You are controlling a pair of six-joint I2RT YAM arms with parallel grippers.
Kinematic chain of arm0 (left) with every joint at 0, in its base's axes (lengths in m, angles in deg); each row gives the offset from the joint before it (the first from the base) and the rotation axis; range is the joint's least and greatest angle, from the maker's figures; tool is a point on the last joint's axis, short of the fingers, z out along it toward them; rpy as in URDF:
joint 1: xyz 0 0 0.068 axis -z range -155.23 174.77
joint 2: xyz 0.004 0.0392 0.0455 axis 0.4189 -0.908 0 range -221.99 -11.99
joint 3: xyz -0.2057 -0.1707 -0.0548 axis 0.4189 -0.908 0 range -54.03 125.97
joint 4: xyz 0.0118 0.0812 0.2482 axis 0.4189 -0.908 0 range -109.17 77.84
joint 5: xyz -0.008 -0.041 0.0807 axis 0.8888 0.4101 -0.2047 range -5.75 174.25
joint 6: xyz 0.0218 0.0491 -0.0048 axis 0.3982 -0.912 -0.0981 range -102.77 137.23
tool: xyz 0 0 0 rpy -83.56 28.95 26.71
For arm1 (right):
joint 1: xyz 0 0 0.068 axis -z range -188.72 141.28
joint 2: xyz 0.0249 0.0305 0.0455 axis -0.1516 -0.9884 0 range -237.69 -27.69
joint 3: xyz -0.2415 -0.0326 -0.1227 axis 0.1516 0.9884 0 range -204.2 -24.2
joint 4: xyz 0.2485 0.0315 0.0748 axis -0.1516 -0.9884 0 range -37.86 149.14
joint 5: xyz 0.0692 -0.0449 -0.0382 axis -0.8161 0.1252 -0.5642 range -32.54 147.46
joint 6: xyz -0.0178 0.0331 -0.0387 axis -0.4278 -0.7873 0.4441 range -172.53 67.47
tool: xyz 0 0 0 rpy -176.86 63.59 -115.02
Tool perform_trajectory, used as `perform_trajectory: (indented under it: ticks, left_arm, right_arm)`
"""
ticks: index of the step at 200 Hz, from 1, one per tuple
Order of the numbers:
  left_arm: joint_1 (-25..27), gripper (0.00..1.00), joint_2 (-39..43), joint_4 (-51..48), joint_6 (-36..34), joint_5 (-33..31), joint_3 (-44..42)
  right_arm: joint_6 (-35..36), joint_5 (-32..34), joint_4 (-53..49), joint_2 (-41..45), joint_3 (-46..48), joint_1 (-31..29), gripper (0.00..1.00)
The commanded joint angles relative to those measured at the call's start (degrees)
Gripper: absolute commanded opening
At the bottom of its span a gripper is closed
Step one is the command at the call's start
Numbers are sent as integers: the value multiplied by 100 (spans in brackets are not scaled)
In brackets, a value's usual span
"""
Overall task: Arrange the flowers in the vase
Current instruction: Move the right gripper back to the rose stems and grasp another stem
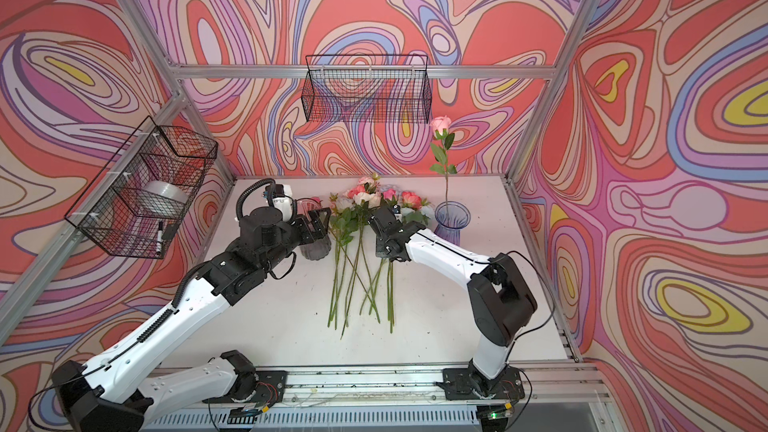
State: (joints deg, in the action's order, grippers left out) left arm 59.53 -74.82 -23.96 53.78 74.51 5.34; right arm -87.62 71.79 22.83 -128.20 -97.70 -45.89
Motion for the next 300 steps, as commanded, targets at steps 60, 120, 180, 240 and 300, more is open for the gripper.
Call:
perform_trajectory:
  ticks: [60,120,180,240,300]
  left_arm:
    - [-40,85,-701,-228,428,777,142]
    - [-48,84,-933,-440,445,965,296]
    - [-57,83,-933,-420,458,1023,287]
    - [-57,83,-920,-403,459,1090,288]
    - [-57,83,-898,-411,447,1046,269]
  right_arm:
    - [70,-698,639,-387,406,438,21]
    - [121,-878,810,-689,428,455,20]
    - [111,-944,912,-876,371,456,16]
    - [73,-974,960,-799,413,463,6]
    - [7,-940,999,-466,538,457,0]
